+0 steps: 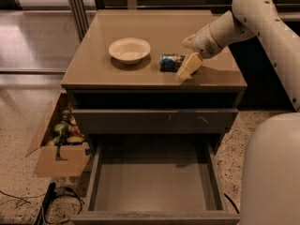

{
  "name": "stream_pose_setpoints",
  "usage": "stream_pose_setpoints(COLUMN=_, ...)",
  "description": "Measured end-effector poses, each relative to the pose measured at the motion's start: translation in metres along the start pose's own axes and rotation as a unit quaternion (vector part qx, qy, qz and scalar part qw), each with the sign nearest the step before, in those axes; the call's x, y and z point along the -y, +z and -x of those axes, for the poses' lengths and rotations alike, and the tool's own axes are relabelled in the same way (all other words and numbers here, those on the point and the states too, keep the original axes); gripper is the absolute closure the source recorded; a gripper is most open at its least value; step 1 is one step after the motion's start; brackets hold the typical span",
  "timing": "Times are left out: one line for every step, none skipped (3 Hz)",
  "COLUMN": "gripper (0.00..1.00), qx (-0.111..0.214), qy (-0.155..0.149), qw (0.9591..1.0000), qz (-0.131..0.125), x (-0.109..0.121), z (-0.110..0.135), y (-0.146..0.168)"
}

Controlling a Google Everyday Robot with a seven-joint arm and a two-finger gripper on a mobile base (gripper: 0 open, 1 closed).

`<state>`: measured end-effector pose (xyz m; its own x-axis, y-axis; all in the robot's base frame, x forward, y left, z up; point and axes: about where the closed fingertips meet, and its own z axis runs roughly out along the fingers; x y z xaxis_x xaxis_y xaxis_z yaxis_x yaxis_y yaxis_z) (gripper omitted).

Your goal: Place redbull can into middle drawer

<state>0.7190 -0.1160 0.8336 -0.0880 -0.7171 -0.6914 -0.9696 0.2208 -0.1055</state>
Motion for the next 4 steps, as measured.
stream_pose_setpoints(gripper=0.00, qx=-0.003, qy=0.007, qw=0.9999, qz=0.007, x=-0.0021, z=-0.0040, y=0.0060)
stream_pose_setpoints(gripper=0.26, qx=-0.003, qy=0.007, qw=0.9999, qz=0.007, x=-0.0021, z=-0.0040, y=0.0060)
stream_pose_setpoints(gripper=0.49, qx=-0.003, qy=0.007, qw=0.9999, qz=0.007, x=-0.0021, z=-0.0040, y=0.0060)
stream_pose_setpoints(gripper=0.73, qx=-0.003, qy=0.007, qw=0.9999, qz=0.007, x=-0.0021, z=-0.0040, y=0.0060)
